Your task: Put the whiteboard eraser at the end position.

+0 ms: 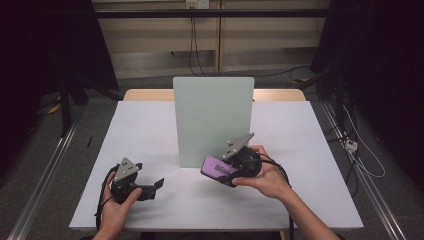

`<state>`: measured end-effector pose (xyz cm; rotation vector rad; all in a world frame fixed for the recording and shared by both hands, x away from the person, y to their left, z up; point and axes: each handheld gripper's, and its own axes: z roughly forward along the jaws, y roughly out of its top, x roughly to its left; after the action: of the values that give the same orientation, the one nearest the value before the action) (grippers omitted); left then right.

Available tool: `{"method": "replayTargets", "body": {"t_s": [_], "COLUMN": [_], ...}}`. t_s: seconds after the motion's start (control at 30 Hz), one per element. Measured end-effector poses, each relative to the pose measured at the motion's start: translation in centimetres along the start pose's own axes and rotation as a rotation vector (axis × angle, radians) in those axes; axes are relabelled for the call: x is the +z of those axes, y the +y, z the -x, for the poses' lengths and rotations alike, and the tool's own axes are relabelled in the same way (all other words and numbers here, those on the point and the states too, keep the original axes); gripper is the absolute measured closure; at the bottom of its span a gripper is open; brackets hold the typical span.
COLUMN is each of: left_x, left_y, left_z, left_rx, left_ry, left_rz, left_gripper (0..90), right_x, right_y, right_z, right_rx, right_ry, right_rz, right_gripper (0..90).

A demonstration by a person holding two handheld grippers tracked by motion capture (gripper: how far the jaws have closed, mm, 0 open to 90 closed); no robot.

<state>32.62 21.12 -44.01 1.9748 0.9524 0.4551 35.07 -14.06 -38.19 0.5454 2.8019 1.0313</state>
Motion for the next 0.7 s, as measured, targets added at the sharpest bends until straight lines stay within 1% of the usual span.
{"method": "replayTargets", "body": {"t_s": [0.17, 0.33, 0.43, 0.57, 0.7], "left_x": [0.0, 0.0, 0.0, 0.0, 0.0], "left_y": [0.0, 0.0, 0.0, 0.0, 0.0], "left_z": [0.0, 0.0, 0.0, 0.0, 0.0], "left_rx": [-0.006, 0.000, 0.001, -0.004, 0.001], "left_ry": [-0.001, -0.002, -0.003, -0.005, -0.002], "left_rz": [0.004, 0.000, -0.002, 0.005, -0.002], "left_gripper": [5.5, 5.4, 5.5, 5.5, 5.5], "right_x": [0.9, 1.7, 2.1, 2.7, 3.3], "right_y": [0.0, 0.0, 0.0, -0.3, -0.6], "right_z": [-0.1, -0.5, -0.6, -0.7, -0.9], "right_rx": [-0.008, -0.025, -0.016, -0.015, -0.018], "right_ry": [0.021, 0.048, 0.065, 0.075, 0.084], "right_rz": [-0.032, -0.065, -0.074, -0.096, -0.117], "right_gripper": [41.5, 41.5, 41.5, 41.5, 41.5]}}
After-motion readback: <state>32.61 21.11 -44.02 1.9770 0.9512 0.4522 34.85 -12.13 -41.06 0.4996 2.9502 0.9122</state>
